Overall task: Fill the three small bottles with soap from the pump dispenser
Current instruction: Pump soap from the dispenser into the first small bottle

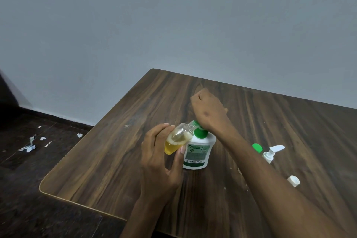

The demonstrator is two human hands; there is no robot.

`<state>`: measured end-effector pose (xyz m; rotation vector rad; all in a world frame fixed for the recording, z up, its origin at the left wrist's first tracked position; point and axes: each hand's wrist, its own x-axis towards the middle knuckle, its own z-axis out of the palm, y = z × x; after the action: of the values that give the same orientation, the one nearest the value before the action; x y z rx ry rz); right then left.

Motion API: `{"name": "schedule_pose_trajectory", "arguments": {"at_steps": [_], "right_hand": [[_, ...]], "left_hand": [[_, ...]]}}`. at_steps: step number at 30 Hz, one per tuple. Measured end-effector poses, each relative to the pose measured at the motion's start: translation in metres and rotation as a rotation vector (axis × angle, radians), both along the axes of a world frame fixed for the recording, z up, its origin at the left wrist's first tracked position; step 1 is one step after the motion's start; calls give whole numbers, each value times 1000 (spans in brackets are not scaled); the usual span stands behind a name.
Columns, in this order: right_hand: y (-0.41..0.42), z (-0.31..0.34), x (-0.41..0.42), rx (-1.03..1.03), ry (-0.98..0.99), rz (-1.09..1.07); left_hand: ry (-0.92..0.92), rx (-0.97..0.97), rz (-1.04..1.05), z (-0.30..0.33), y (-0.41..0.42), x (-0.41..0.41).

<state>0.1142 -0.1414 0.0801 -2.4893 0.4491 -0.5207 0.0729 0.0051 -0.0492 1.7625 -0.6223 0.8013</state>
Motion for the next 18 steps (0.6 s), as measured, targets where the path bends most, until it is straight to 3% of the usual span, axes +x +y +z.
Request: {"name": "schedule_pose_trajectory", "arguments": {"at_steps": [18], "right_hand": [[-2, -1, 3, -39, -55, 6]], "left_hand": [[-3, -12, -5, -1, 0, 1]]}}
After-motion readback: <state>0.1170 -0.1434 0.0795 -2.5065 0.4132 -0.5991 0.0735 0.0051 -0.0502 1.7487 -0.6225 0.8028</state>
